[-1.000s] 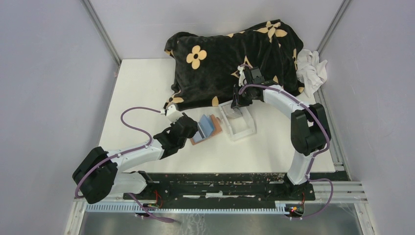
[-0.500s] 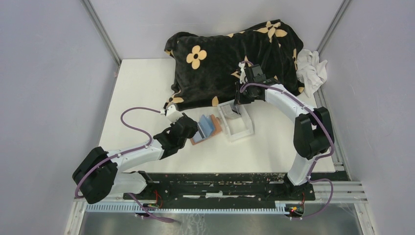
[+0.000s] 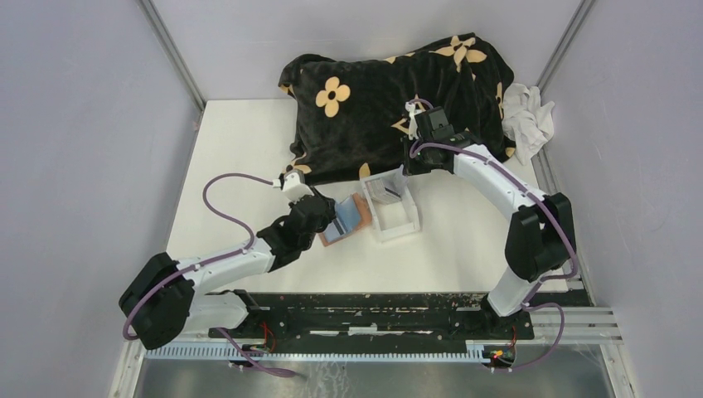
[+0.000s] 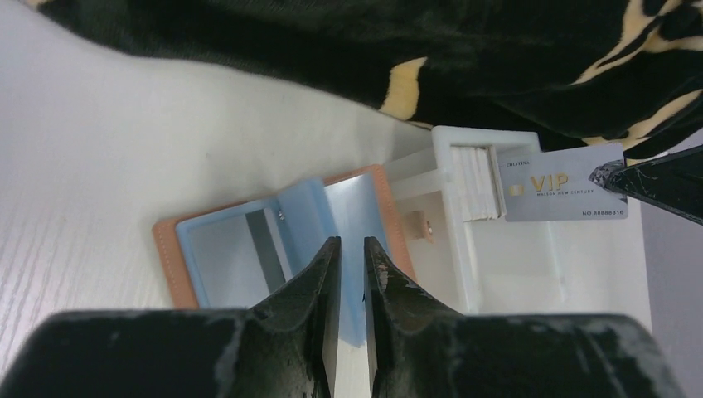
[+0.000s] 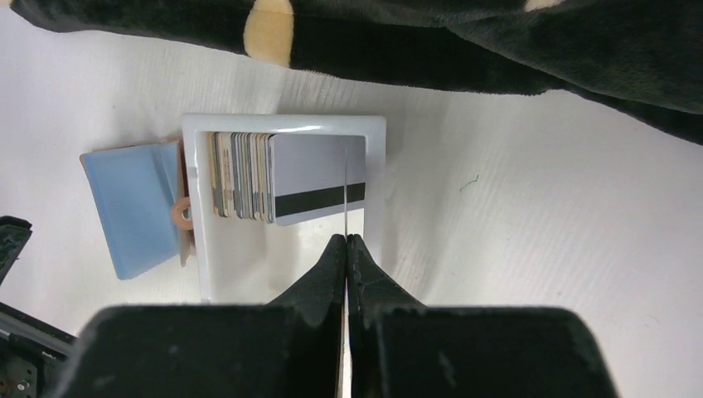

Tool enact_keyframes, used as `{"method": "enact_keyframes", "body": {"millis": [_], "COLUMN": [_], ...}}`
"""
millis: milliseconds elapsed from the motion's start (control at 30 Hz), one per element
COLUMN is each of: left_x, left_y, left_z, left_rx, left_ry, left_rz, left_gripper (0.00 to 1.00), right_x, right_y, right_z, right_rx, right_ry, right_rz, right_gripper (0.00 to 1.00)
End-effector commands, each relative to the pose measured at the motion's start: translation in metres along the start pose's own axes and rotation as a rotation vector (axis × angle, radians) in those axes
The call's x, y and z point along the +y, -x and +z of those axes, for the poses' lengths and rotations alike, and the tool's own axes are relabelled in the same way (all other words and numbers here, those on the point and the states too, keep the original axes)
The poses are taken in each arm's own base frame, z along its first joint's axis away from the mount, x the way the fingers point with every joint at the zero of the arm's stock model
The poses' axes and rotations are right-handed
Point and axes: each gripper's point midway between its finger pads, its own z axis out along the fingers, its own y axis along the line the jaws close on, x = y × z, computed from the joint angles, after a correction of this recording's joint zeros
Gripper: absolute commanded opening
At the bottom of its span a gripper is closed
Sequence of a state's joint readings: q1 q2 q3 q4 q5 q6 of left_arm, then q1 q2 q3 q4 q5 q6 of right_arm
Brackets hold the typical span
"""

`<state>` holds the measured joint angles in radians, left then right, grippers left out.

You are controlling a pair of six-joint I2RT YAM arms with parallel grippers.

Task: Put the credit cards into the card holder
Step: Pick up the credit card from the storage box.

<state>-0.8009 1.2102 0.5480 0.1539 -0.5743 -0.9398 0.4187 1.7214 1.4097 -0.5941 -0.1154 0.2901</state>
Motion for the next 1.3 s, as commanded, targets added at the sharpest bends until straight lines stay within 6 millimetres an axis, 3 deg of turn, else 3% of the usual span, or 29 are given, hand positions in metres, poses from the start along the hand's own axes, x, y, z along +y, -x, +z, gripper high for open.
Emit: {"method": "enact_keyframes", "body": {"millis": [0,200,267,400,533,667,1033,1267], "left_x": [-0.027,-0.040,-0.031,0.015,0.048,0.073,0.095,0.101], "left_y": [0.032,0.039,0.030,0.004,-0.014,-0.015,-0.024,-0.031], "left_z": [-0.005,-0.008,-0.002,0.000,-0.003,-0.007,-0.009,-0.008], "left_rx": [-0.113,-0.134,-0.106,-0.056,-0.040,-0.051,-0.049,-0.049], "left_ry": [-0.111,-0.173,-0.143,-0.007,0.059,0.169,0.238,0.244], "left_rz": [0.066,0.137,0.151,0.077,0.016,0.024,-0.004,-0.044], "left_gripper": [0.22,0.21,0.18,0.07,0.06,0.05,0.05,0.04], "right_x": [0.007,0.024,0.037,0.078,0.117,0.143,0.206,0.224], "right_y": [0.032,0.032,0.027,0.009,-0.010,-0.021,-0.056,-0.061], "right_z": [-0.043,-0.070,-0.075,-0.076,-0.067,-0.051,-0.010,0.004], "right_rx": [-0.136,-0.184,-0.183,-0.146,-0.092,-0.074,0.004,0.000], "right_ry": [-0.041,-0.039,0.004,0.117,0.189,0.230,0.255,0.187], "right_rz": [-0.065,-0.107,-0.117,-0.179,-0.254,-0.282,-0.417,-0.474], "right_gripper": [0.01,0.01,0.01,0.01,0.01,0.01,0.01,0.01]}}
